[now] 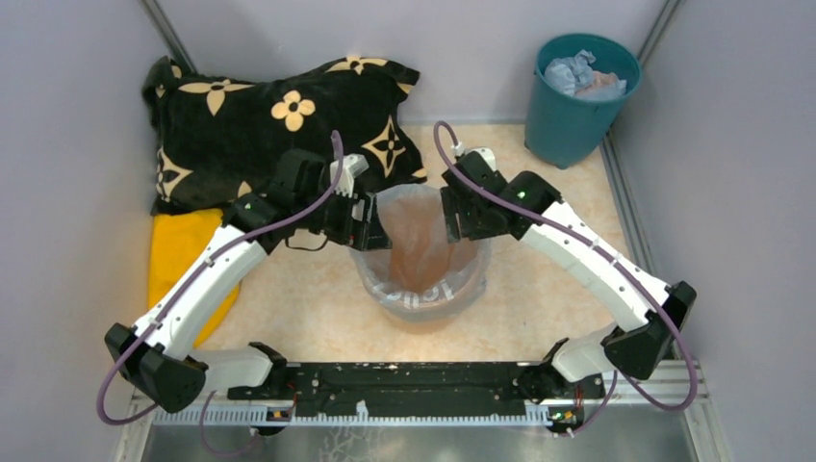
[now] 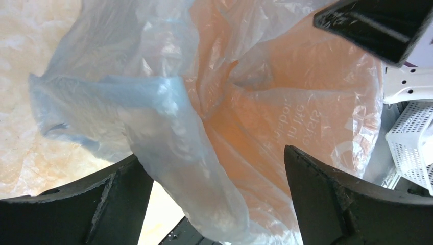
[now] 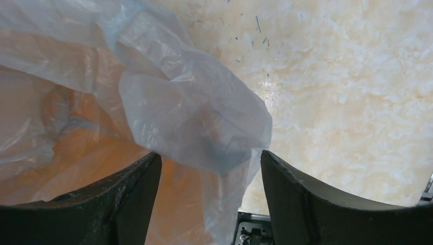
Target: Put the trash bags into the trash bin
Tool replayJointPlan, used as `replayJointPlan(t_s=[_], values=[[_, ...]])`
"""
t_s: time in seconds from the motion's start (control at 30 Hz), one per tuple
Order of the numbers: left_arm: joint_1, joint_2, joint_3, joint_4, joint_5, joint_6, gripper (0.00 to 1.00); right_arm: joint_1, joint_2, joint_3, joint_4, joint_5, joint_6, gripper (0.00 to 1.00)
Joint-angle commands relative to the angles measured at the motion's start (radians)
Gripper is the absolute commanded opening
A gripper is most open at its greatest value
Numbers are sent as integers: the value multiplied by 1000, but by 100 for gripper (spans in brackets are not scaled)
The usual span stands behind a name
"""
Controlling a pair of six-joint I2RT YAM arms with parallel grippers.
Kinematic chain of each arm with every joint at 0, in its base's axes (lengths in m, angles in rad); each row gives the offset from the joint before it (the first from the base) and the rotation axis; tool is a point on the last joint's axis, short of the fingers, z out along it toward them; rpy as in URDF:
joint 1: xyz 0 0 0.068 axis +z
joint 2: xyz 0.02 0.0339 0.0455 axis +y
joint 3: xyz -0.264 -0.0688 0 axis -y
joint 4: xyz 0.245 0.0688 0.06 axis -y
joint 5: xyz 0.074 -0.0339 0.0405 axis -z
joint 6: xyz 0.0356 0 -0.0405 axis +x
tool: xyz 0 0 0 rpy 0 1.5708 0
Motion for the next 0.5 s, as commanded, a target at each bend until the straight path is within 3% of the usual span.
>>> replayJointPlan(t_s=[0.0,0.13,0.3,0.47], values=[[-5,-62,-28,-26,-18,-7,99,-4,-75,143,-71,61,-23,71],[-5,-105,-83,-32,-43,-20,99,4,-89,245,-102,20,-53,72],[-5,-184,-114,-24,-85,-69,99,90,-62,270,-29,-172,-129,72],[-5,-294,-106,1,-140,-125,99,223,47,234,14,-143,-143,72]])
